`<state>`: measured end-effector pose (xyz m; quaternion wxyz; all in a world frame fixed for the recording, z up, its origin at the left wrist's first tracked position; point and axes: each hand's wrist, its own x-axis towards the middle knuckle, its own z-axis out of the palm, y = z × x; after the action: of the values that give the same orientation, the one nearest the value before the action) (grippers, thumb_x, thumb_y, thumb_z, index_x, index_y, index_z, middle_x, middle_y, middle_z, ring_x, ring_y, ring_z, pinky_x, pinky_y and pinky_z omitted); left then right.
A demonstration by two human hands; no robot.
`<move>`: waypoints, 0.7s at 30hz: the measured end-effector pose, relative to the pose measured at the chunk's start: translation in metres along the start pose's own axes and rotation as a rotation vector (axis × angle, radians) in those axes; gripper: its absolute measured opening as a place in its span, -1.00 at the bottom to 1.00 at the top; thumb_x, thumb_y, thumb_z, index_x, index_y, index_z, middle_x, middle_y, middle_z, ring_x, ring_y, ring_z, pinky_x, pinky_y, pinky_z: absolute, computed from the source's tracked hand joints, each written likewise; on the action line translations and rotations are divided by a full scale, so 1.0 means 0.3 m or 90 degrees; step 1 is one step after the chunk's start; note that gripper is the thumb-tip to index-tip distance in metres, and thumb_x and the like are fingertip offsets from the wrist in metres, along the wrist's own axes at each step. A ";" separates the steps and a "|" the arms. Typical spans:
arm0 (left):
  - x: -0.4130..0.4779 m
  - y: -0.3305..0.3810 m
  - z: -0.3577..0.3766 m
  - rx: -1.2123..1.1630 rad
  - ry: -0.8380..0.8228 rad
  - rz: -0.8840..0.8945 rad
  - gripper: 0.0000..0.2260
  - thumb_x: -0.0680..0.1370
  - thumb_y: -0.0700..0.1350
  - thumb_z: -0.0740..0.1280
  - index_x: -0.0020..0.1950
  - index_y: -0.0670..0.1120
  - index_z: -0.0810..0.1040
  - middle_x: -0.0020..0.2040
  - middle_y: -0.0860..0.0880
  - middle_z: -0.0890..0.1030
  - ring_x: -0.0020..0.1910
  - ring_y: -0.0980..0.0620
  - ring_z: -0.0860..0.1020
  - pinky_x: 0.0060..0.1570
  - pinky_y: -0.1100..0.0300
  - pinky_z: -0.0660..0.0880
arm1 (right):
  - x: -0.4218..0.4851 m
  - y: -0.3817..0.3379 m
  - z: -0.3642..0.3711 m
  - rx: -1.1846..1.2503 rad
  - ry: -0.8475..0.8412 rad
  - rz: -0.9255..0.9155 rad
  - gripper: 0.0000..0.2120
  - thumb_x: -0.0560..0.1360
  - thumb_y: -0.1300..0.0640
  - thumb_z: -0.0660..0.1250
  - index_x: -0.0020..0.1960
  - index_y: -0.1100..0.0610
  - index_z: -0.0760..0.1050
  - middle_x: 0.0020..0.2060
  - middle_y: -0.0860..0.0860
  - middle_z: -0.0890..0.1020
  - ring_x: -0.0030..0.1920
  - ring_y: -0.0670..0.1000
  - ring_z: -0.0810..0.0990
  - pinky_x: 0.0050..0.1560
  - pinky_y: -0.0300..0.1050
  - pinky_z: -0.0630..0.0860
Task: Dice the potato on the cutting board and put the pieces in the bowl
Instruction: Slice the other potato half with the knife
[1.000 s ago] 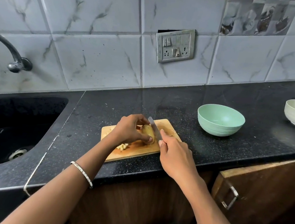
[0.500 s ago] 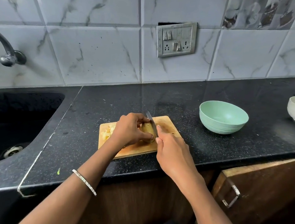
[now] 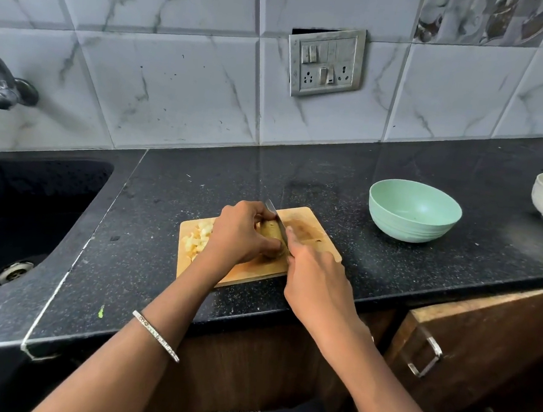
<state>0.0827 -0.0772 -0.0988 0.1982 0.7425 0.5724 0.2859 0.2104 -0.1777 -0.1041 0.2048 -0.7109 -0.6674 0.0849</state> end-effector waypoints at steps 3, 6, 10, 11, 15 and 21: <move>0.001 0.002 -0.004 0.008 -0.006 0.002 -0.52 0.23 0.00 0.62 0.13 0.02 0.65 0.08 0.03 0.68 0.11 0.09 0.62 0.15 0.10 0.57 | 0.007 -0.012 -0.008 -0.020 -0.002 0.005 -0.35 0.66 0.19 0.21 0.64 -0.10 0.01 0.23 0.11 0.54 0.22 0.18 0.56 0.01 0.04 0.50; 0.000 0.008 -0.003 0.023 -0.003 0.007 -0.53 0.23 0.01 0.61 0.11 0.04 0.64 0.07 0.03 0.68 0.11 0.07 0.62 0.13 0.07 0.57 | 0.018 -0.020 -0.010 -0.033 -0.002 0.004 -0.31 0.63 0.24 0.23 0.64 -0.07 0.02 0.22 0.12 0.55 0.20 0.19 0.57 0.06 0.08 0.55; -0.002 0.019 -0.012 0.048 -0.006 0.012 -0.59 0.25 0.02 0.59 0.07 0.06 0.64 0.04 0.06 0.68 0.08 0.04 0.62 0.11 0.07 0.56 | 0.025 -0.016 -0.010 -0.025 -0.010 -0.001 -0.33 0.62 0.22 0.25 0.64 -0.04 0.07 0.23 0.13 0.55 0.21 0.21 0.56 0.02 0.09 0.53; -0.004 0.022 -0.013 0.053 -0.006 0.013 -0.61 0.26 0.02 0.59 0.05 0.07 0.64 0.03 0.07 0.68 0.07 0.04 0.61 0.10 0.06 0.56 | 0.030 -0.018 -0.014 -0.022 -0.010 0.000 -0.35 0.63 0.21 0.25 0.63 -0.04 0.09 0.24 0.14 0.54 0.22 0.21 0.56 0.02 0.09 0.53; -0.011 0.023 -0.009 0.060 0.006 0.014 -0.66 0.28 0.04 0.57 0.03 0.06 0.65 -0.02 0.08 0.68 0.04 0.03 0.61 0.03 0.13 0.56 | 0.041 -0.029 -0.021 -0.028 -0.016 -0.005 -0.39 0.63 0.23 0.23 0.62 0.00 0.12 0.27 0.15 0.53 0.24 0.21 0.55 0.08 0.07 0.54; -0.014 0.024 0.007 0.077 0.024 -0.003 -0.66 0.30 0.10 0.52 0.03 0.09 0.62 0.02 0.05 0.68 0.07 -0.03 0.60 0.03 0.05 0.57 | 0.008 -0.022 -0.005 -0.059 -0.025 -0.008 -0.29 0.61 0.26 0.25 0.65 -0.04 0.01 0.24 0.15 0.53 0.22 0.22 0.55 0.08 0.11 0.54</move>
<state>0.0887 -0.0830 -0.0966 0.1423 0.7464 0.5940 0.2644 0.2052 -0.1755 -0.0998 0.1593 -0.7135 -0.6791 0.0668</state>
